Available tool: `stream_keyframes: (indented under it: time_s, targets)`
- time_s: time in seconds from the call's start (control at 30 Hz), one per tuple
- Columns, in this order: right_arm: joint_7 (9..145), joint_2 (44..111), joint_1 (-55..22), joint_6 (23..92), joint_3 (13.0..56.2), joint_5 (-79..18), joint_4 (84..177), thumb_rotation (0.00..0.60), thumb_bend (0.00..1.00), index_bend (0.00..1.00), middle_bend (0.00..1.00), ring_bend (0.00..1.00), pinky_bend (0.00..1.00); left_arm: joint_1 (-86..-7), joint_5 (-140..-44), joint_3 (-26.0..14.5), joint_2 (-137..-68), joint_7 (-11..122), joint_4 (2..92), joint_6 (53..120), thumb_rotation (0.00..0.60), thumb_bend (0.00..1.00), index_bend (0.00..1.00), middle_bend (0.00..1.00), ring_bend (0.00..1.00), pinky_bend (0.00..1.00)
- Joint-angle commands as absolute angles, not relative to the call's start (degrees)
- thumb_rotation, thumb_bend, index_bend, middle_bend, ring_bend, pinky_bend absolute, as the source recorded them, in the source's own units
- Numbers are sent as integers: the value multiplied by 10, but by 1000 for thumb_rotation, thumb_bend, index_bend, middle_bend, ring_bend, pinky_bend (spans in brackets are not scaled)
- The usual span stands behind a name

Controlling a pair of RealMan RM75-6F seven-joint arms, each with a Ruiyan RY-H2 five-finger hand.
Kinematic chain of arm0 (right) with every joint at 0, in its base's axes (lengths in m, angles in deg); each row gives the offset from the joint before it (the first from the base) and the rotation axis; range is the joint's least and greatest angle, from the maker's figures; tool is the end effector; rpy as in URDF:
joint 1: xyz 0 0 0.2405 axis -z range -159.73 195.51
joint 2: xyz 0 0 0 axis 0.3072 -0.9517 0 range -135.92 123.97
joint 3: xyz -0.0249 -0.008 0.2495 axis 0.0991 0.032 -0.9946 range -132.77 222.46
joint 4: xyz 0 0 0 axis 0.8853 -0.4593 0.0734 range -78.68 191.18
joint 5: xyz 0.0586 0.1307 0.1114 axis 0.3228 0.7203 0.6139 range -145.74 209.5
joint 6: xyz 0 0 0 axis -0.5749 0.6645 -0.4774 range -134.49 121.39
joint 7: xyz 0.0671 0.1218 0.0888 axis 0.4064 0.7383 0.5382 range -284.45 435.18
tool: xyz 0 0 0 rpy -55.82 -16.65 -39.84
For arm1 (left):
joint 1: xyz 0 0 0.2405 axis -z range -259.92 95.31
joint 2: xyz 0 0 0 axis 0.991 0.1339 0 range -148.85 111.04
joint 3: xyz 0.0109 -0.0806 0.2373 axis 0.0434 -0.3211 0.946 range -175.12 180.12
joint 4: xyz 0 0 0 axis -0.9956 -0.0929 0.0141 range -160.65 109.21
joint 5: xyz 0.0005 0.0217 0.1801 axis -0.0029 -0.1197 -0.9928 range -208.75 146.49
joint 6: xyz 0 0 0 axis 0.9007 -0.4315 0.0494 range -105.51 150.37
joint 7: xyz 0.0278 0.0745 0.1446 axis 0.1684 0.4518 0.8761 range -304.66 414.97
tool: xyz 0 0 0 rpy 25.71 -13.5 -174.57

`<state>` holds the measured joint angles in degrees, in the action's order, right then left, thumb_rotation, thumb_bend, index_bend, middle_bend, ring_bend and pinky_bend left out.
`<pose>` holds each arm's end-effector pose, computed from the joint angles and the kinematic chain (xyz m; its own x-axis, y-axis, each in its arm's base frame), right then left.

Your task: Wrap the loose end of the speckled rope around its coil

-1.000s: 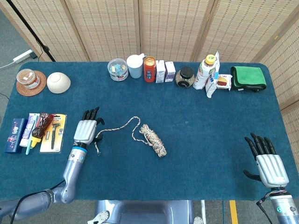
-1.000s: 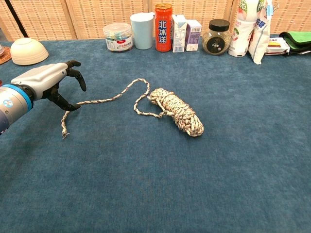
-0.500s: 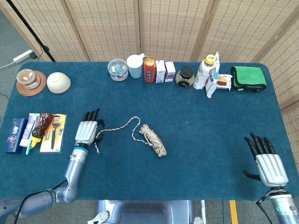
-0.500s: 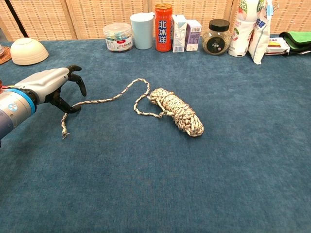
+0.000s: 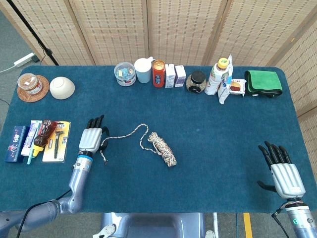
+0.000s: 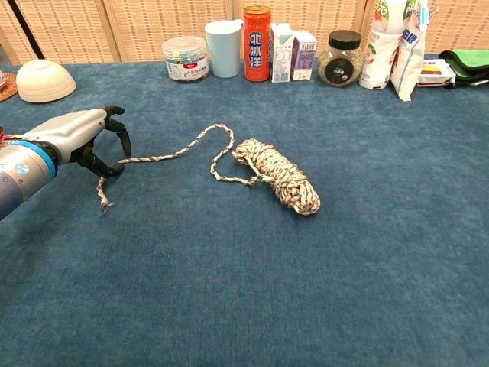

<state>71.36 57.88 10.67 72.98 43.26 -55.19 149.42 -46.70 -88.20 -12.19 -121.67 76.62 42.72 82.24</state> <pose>-0.2898 -0.2059 0.1637 0.4570 -0.1008 0.8837 -0.8892 -0.0737 0.4515 -0.2013 0.3544 -0.0277 0.3454 0.2294 0.9100 0.9382 -0.0609 -0.3407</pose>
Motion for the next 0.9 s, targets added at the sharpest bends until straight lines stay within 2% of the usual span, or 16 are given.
stream_keyframes:
  time_s: [0.03, 0.6, 0.9]
  targets:
    - [715, 579, 107, 731, 432, -553, 1494, 600, 0, 0, 0, 0, 0, -465, -880, -123, -1217, 765, 424, 820, 600, 375, 466, 0, 0, 0]
    - [721, 580, 105, 730, 432, -551, 1492, 600, 0, 0, 0, 0, 0, -462, -878, -121, -1223, 761, 419, 819, 600, 429, 544, 0, 0, 0]
    - [721, 579, 105, 729, 433, -551, 1493, 600, 0, 0, 0, 0, 0, -460, -875, -120, -1225, 766, 416, 819, 600, 440, 551, 0, 0, 0]
